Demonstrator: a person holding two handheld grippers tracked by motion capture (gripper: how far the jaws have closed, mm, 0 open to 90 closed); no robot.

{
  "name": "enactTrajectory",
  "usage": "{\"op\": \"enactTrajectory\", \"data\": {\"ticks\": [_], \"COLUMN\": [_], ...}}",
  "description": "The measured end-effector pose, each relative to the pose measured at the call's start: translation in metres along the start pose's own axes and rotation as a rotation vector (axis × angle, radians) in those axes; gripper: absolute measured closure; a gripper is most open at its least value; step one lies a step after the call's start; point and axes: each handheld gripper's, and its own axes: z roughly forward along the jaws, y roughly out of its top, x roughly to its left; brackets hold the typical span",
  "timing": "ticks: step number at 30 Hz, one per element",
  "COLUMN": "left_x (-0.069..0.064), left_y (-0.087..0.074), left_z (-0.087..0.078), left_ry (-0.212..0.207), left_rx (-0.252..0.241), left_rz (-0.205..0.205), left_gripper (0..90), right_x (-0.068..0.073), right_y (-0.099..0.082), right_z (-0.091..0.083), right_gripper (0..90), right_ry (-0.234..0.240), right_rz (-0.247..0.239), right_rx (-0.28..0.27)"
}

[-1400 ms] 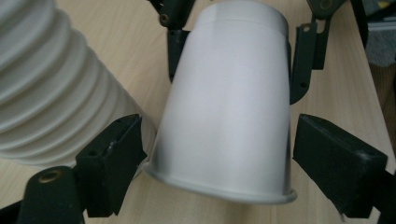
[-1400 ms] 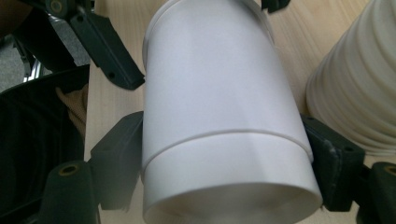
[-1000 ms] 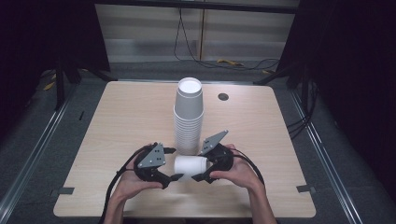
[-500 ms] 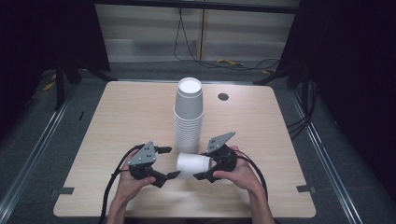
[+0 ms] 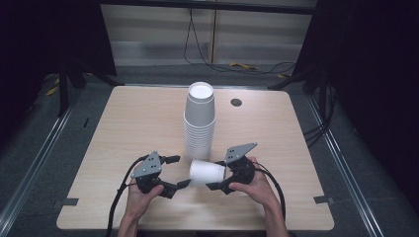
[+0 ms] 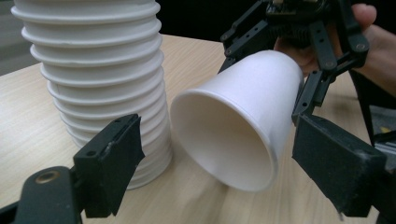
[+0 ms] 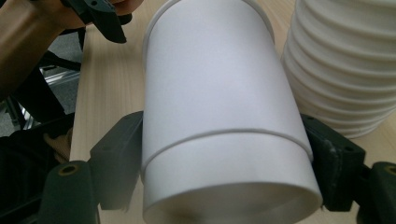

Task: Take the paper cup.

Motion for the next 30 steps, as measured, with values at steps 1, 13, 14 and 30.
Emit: {"op": "enactTrajectory", "data": {"ticks": [1, 13, 14, 30], "left_x": [-0.001, 0.000, 0.000, -0.001], "left_y": [-0.001, -0.005, -0.004, 0.001], "left_z": [0.000, -0.002, -0.003, -0.004], "left_ry": [0.012, 0.006, 0.007, -0.027], "left_rx": [0.000, -0.050, -0.054, -0.071], "left_rz": [0.003, -0.050, -0.057, -0.063], "left_gripper": [15.9, 15.6, 15.6, 15.7], "right_x": [0.000, 0.002, 0.002, 0.003], "right_y": [-0.001, -0.008, -0.008, -0.015], "right_z": [0.001, -0.002, -0.002, 0.002], "right_gripper": [23.1, 23.2, 23.2, 23.1], "right_ry": [-0.003, -0.011, -0.009, 0.017], "right_rz": [0.000, 0.000, 0.001, 0.011], "right_rx": [-0.004, -0.066, -0.078, -0.182]}}
